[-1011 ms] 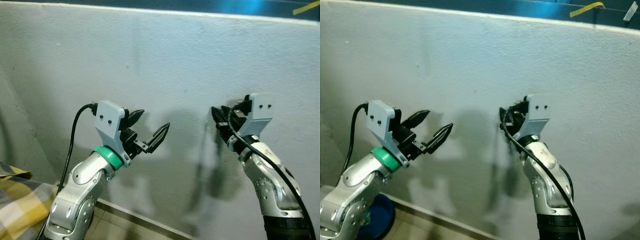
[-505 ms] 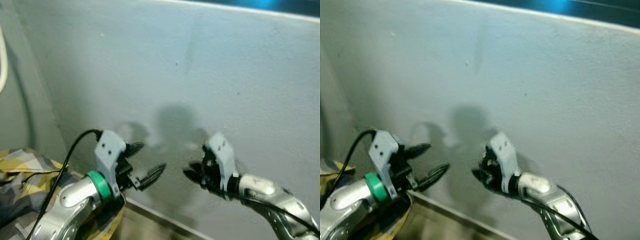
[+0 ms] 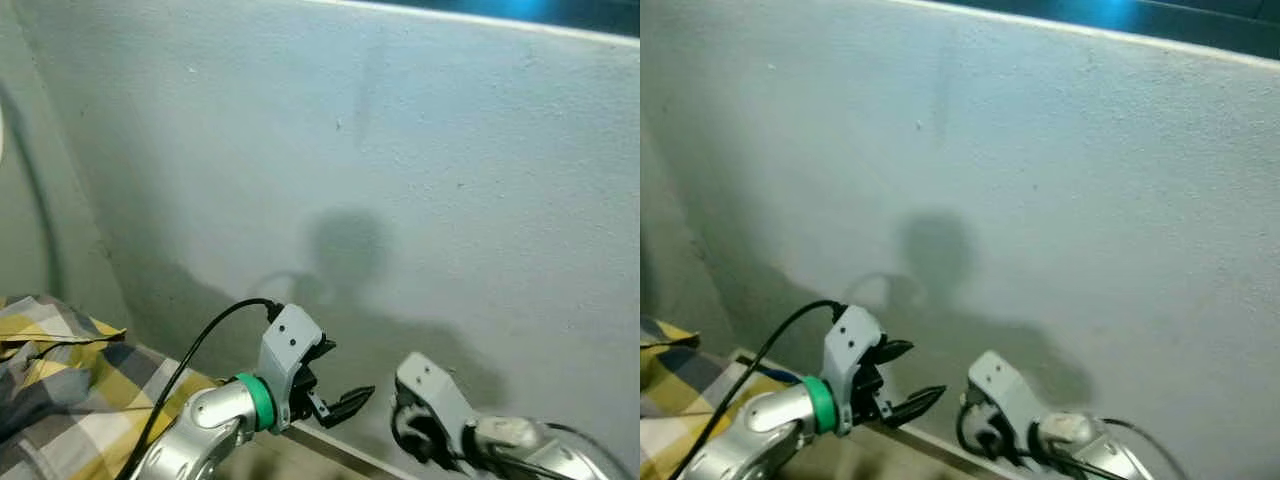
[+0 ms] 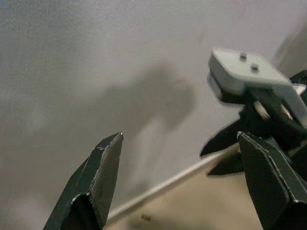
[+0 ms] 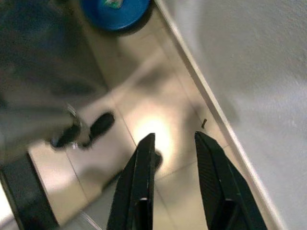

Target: Clothes washing

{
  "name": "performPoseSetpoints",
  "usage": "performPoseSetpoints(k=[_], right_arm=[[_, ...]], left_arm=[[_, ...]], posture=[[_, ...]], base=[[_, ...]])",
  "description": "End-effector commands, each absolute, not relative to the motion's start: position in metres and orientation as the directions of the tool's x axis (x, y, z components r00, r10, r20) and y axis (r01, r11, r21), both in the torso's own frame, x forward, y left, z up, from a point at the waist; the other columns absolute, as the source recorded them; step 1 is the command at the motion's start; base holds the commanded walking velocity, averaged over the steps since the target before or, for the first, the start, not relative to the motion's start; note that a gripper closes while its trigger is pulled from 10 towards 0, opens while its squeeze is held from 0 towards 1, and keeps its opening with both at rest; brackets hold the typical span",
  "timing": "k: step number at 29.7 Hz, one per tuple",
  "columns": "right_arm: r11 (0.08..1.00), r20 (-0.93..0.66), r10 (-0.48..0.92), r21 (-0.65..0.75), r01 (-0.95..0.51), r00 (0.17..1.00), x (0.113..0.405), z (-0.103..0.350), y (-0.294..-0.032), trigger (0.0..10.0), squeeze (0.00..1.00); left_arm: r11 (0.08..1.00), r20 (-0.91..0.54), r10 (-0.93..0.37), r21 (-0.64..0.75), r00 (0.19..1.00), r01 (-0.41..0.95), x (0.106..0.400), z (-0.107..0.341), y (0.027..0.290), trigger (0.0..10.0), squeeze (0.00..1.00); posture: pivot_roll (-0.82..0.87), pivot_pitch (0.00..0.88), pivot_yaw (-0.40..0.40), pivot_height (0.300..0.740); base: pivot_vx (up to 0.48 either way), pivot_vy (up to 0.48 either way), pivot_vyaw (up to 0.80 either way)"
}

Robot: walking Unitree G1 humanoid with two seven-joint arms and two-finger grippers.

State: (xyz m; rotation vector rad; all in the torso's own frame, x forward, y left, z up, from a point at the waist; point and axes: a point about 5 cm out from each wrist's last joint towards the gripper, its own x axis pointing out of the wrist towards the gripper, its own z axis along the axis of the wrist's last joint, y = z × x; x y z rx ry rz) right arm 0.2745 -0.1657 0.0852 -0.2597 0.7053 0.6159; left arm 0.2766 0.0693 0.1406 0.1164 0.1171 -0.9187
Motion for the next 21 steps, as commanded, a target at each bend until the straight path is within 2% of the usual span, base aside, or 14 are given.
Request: performPoseSetpoints(k=[1, 2, 5, 9, 14, 18, 21], right_arm=[[0.848, -0.707, 0.371, -0.007, -0.531, 0.602, 0.271, 0.067, -0.181, 10.0, 0.00], [0.860, -0.716, 0.345, -0.018, -0.510, 0.607, 0.271, 0.058, -0.184, 10.0, 0.00], [0.915, -0.706, 0.233, -0.074, -0.397, 0.669, 0.272, 0.027, -0.183, 10.0, 0.00], [0.933, -0.723, 0.191, -0.076, -0.351, 0.664, 0.269, 0.012, -0.179, 10.0, 0.00], [0.953, -0.744, 0.170, -0.043, -0.301, 0.646, 0.266, -0.006, -0.168, 10.0, 0.00], [0.962, -0.737, 0.161, -0.032, -0.273, 0.656, 0.270, -0.012, -0.161, 10.0, 0.00], [0.970, -0.726, 0.157, -0.015, -0.242, 0.670, 0.272, -0.017, -0.155, 10.0, 0.00]], left_arm=[[0.613, -0.242, -0.760, 0.044, 0.603, 0.789, 0.276, 0.120, 0.069, 10.0, 0.00], [0.621, -0.277, -0.744, 0.049, 0.608, 0.782, 0.277, 0.111, 0.068, 10.0, 0.00], [0.757, -0.367, -0.611, -0.014, 0.701, 0.653, 0.289, 0.078, 0.067, 10.0, 0.00], [0.782, -0.401, -0.587, -0.055, 0.704, 0.621, 0.291, 0.066, 0.062, 10.0, 0.00], [0.787, -0.489, -0.545, -0.019, 0.681, 0.617, 0.291, 0.047, 0.058, 10.0, 0.00], [0.855, -0.575, -0.442, -0.037, 0.689, 0.518, 0.291, 0.026, 0.069, 10.0, 0.00], [0.902, -0.638, -0.324, 0.015, 0.699, 0.432, 0.285, 0.003, 0.086, 10.0, 0.00]], posture=[[0.06, 0.000, -0.005, 0.740], [0.06, 0.000, -0.005, 0.740], [0.06, 0.005, -0.001, 0.740], [0.06, 0.006, 0.001, 0.740], [0.05, 0.009, 0.014, 0.740], [0.05, 0.011, 0.023, 0.740], [0.04, 0.014, 0.025, 0.740]], base=[[0.000, 0.000, 0.00], [0.000, 0.000, 0.00], [0.000, 0.000, 0.00], [0.000, 0.000, 0.00], [0.000, 0.000, 0.00], [0.000, 0.000, 0.00], [0.000, 0.000, 0.00]])
